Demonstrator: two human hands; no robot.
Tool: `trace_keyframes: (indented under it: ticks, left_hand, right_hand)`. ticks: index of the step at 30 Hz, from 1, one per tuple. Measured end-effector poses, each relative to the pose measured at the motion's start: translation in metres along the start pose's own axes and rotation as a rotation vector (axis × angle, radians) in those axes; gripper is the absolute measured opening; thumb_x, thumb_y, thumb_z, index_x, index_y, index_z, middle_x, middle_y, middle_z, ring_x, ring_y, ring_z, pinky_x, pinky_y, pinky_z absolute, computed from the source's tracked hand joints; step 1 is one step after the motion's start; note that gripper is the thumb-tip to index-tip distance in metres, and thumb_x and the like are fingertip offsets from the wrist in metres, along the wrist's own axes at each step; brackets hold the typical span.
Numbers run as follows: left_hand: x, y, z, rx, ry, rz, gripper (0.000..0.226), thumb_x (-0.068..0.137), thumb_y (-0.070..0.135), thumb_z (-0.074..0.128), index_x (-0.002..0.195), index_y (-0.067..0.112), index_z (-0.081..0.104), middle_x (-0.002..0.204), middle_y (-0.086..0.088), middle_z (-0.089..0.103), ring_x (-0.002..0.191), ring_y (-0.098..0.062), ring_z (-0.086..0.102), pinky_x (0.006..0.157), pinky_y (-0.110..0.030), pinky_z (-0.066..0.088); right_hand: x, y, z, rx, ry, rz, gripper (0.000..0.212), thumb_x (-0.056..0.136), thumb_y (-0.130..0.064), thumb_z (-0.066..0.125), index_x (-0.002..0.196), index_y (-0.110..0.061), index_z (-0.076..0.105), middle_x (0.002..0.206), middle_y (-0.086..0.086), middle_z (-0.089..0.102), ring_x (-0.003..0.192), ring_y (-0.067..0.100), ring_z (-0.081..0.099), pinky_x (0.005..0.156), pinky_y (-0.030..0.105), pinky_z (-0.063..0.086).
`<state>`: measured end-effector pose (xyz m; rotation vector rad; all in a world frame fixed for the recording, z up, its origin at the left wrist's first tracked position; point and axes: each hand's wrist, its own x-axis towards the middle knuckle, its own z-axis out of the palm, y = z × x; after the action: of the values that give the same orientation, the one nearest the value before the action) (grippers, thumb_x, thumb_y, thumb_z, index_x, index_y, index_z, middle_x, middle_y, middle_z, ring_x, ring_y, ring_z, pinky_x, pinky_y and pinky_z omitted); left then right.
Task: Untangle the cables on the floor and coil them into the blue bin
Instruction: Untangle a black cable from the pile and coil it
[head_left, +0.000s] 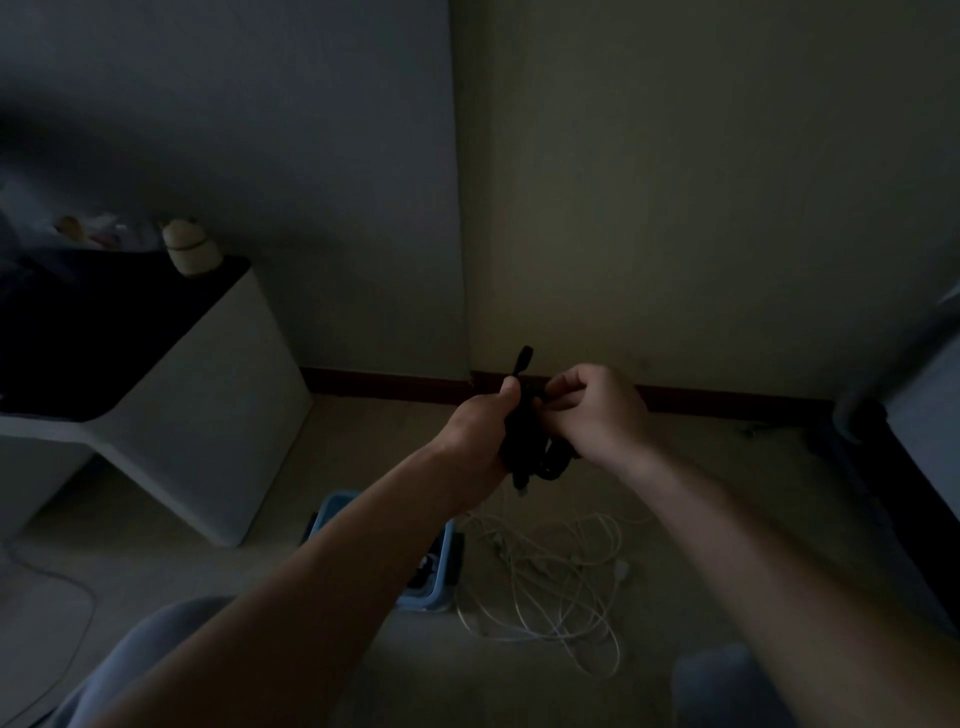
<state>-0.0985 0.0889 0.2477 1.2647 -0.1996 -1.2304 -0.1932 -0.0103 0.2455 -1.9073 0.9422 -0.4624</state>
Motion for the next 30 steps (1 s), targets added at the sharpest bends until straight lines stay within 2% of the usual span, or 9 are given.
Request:
trace_keyframes:
  ticks: [4, 7, 10, 13, 15, 17, 21, 25, 30]
  left_hand:
    - [0.000, -0.002, 0.000, -0.020, -0.013, 0.007, 0.047, 0.108, 0.036, 0.032, 0.124, 0.000, 0.059, 0.110, -0.014, 0.067, 0.090, -0.022, 0.067, 0.082, -0.035, 0.055]
    - [0.001, -0.002, -0.001, -0.055, -0.020, 0.008, 0.048, 0.108, 0.036, 0.034, 0.125, -0.001, 0.058, 0.116, -0.016, 0.067, 0.094, -0.024, 0.069, 0.078, -0.035, 0.058]
    - [0.003, -0.003, -0.005, -0.090, -0.042, 0.006, 0.046, 0.107, 0.036, 0.036, 0.120, -0.002, 0.059, 0.120, -0.019, 0.066, 0.104, -0.029, 0.068, 0.089, -0.042, 0.056]
    - [0.002, -0.004, -0.007, -0.120, -0.074, -0.007, 0.045, 0.107, 0.034, 0.038, 0.119, -0.002, 0.061, 0.119, -0.019, 0.066, 0.101, -0.029, 0.071, 0.081, -0.040, 0.059]
    - [0.001, -0.004, -0.008, -0.143, -0.106, -0.012, 0.046, 0.107, 0.033, 0.039, 0.125, -0.003, 0.060, 0.125, -0.022, 0.065, 0.107, -0.030, 0.069, 0.082, -0.039, 0.058]
    - [0.002, -0.003, -0.009, -0.171, -0.122, -0.015, 0.045, 0.106, 0.031, 0.041, 0.128, -0.004, 0.059, 0.129, -0.023, 0.062, 0.114, -0.032, 0.066, 0.088, -0.041, 0.057]
    - [0.003, 0.000, -0.011, -0.185, -0.144, -0.035, 0.044, 0.106, 0.029, 0.042, 0.130, -0.004, 0.058, 0.132, -0.022, 0.061, 0.117, -0.032, 0.064, 0.084, -0.037, 0.057]
    - [0.003, 0.003, -0.016, -0.139, -0.197, -0.048, 0.046, 0.106, 0.031, 0.038, 0.135, -0.001, 0.055, 0.133, -0.020, 0.061, 0.123, -0.031, 0.060, 0.093, -0.037, 0.051]
    - [0.001, 0.010, -0.023, -0.128, -0.220, -0.043, 0.043, 0.104, 0.024, 0.034, 0.127, 0.001, 0.061, 0.120, -0.018, 0.065, 0.109, -0.030, 0.063, 0.091, -0.038, 0.050]
  right_hand:
    - [-0.001, 0.000, 0.000, 0.014, -0.013, -0.002, 0.024, 0.080, -0.028, 0.081, 0.089, -0.026, 0.059, 0.081, -0.006, 0.073, 0.071, 0.006, 0.069, 0.055, 0.022, 0.052]
    - [-0.001, -0.001, 0.000, 0.080, -0.051, 0.042, 0.024, 0.083, -0.027, 0.079, 0.097, -0.022, 0.061, 0.089, -0.002, 0.073, 0.079, 0.014, 0.070, 0.065, 0.030, 0.058]
    - [-0.003, -0.003, 0.000, 0.166, -0.152, 0.103, 0.024, 0.089, -0.020, 0.072, 0.109, -0.016, 0.061, 0.097, 0.003, 0.071, 0.085, 0.017, 0.069, 0.068, 0.029, 0.056]
    - [-0.003, -0.004, -0.004, 0.242, -0.229, 0.150, 0.019, 0.091, -0.013, 0.063, 0.111, -0.013, 0.061, 0.098, 0.006, 0.068, 0.083, 0.018, 0.064, 0.065, 0.029, 0.050]
    - [-0.001, -0.004, -0.007, 0.332, -0.259, 0.184, 0.014, 0.089, -0.012, 0.062, 0.104, -0.011, 0.063, 0.091, 0.007, 0.066, 0.080, 0.021, 0.063, 0.066, 0.030, 0.049]
    - [0.001, -0.001, -0.009, 0.394, -0.279, 0.196, 0.014, 0.087, -0.015, 0.065, 0.100, -0.011, 0.064, 0.091, 0.008, 0.067, 0.084, 0.025, 0.065, 0.069, 0.034, 0.050]
    - [0.003, 0.006, -0.006, 0.373, -0.291, 0.158, 0.034, 0.083, -0.022, 0.078, 0.112, -0.015, 0.062, 0.103, 0.004, 0.071, 0.096, 0.021, 0.069, 0.068, 0.029, 0.050]
    - [0.008, 0.009, -0.007, 0.411, -0.303, 0.166, 0.036, 0.082, -0.021, 0.078, 0.115, -0.014, 0.065, 0.109, 0.005, 0.072, 0.102, 0.022, 0.068, 0.074, 0.031, 0.051]
    - [0.010, 0.006, -0.012, 0.597, -0.397, 0.247, 0.031, 0.089, -0.016, 0.068, 0.118, -0.006, 0.069, 0.106, 0.008, 0.073, 0.092, 0.019, 0.070, 0.071, 0.028, 0.054]
